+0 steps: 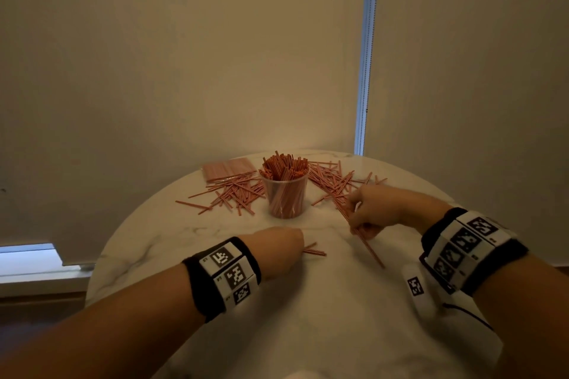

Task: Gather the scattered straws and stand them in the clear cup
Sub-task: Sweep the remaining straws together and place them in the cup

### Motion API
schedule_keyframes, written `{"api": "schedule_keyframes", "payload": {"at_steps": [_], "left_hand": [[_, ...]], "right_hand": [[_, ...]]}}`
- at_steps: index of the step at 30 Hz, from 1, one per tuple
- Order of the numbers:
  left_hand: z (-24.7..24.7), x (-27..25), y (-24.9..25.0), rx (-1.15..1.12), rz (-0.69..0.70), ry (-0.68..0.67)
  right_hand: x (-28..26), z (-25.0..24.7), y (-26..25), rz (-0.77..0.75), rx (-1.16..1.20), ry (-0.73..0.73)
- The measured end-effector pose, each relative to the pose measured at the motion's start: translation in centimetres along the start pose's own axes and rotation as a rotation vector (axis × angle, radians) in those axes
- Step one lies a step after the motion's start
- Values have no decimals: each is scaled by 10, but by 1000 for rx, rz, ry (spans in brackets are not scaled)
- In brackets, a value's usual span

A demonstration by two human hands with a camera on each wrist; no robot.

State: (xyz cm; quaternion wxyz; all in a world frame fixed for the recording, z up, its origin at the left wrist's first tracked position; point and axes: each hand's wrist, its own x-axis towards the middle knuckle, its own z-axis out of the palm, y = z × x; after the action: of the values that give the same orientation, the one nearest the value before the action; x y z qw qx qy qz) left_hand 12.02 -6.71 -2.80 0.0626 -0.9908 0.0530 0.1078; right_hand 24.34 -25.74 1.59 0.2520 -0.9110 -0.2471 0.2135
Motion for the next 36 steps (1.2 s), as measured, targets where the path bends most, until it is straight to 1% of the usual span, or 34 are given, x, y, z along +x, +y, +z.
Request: {"api": "schedule_keyframes", "payload": {"at_steps": [4, 7, 9, 11, 12, 13, 16, 18, 19, 20, 21, 23, 26, 29, 32, 34, 36], "left_hand": [[1, -3, -21, -20, -81, -27], [3, -7, -32, -41, -88, -49], [-6, -10, -40, -84, -73, -69], [-22, -13, -51, -206, -32, -89], [-29, -16, -58, -337, -21, -60], [-37, -19, -66, -527, -36, 2], [-55, -25, -90, -1106, -89, 297], [-63, -21, -103, -1401, -81, 489], [-68, -18, -106, -1528, -77, 561], [-73, -12, -116, -1654, -81, 621], [-77, -8, -116, -1758, -87, 658], [-84, 3, -119, -1885, -121, 703], [-91, 28, -114, -1920, -147, 717], [-96, 51, -100, -1727, -231, 757], [-92, 70, -94, -1522, -236, 733], [-89, 78, -97, -1528, -222, 745], [-88, 81, -101, -1573, -230, 776]], "right_hand": [[2, -1, -21, -149, 216, 86], [5, 2, -36, -254, 303, 160], [10, 5, -47, -313, 342, 207], [14, 9, -58, -360, 348, 251], [16, 11, -63, -385, 352, 267], [18, 11, -69, -411, 361, 280], [23, 4, -87, -474, 424, 332], [25, -3, -98, -505, 478, 386], [25, -8, -103, -518, 503, 407], [35, -11, -112, -532, 530, 411], [33, -14, -115, -539, 551, 414], [42, -16, -124, -548, 556, 392], [59, -14, -132, -543, 497, 390], [75, -6, -135, -552, 439, 458], [87, 0, -135, -552, 327, 541], [91, 2, -134, -551, 293, 559], [90, -1, -134, -556, 244, 539]]}}
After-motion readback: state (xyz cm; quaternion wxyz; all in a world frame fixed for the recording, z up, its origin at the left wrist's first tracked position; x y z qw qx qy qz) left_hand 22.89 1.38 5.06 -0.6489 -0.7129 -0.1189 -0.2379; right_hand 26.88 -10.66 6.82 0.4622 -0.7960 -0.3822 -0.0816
